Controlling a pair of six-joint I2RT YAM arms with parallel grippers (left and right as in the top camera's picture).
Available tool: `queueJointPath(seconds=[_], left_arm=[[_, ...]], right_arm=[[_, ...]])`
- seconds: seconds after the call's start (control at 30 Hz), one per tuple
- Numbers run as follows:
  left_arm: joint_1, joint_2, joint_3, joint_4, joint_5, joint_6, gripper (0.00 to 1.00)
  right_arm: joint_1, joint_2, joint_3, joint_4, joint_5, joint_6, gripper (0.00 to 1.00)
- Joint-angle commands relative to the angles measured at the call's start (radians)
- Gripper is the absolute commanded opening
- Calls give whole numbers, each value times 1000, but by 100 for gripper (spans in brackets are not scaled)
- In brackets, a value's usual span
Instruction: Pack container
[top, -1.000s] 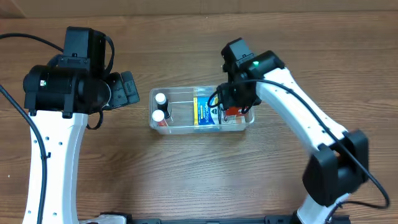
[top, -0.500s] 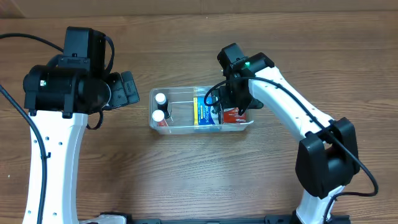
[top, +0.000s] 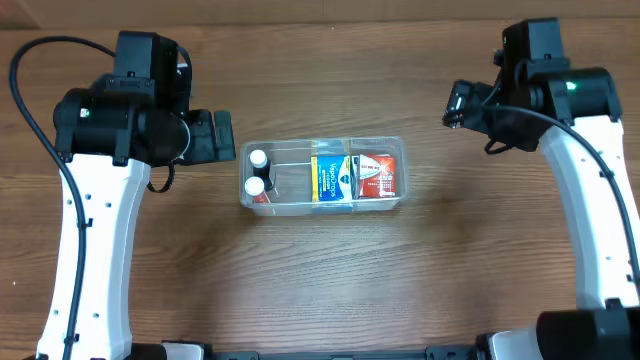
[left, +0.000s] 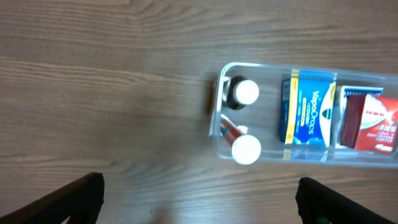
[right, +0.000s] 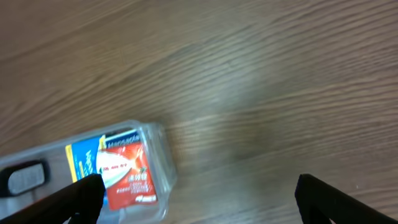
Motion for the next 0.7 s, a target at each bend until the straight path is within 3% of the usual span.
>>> queueJointPath(seconds=[0.0,0.07,0.17,0.2,0.33,0.47,0.67], left_arm=[[3,-55,-1,-10,-6,21,100],[-7,-178,-58,47,0,22,100],[-74,-450,-315,192,11,23,100],[-99,-603,-467,262,-3,22,100],[-101,-964,-776,320,-66,-39,100],[-101,-1080,-873,294,-63,-38,100],[-101,-1080,-879,234,-63,-38,100]], right_arm=[[2,-170,-24,1,-2,-20,100],[3,-327,-142,61,-3,-25,100],[23,-592,-412,205,-2,-86,100],[31,-750,-582,275,-2,-91,100],[33,-1043,-834,292,-2,-91,100],[33,-1068,-838,161,-2,-91,100],[33,-1068,-838,146,-2,-91,100]])
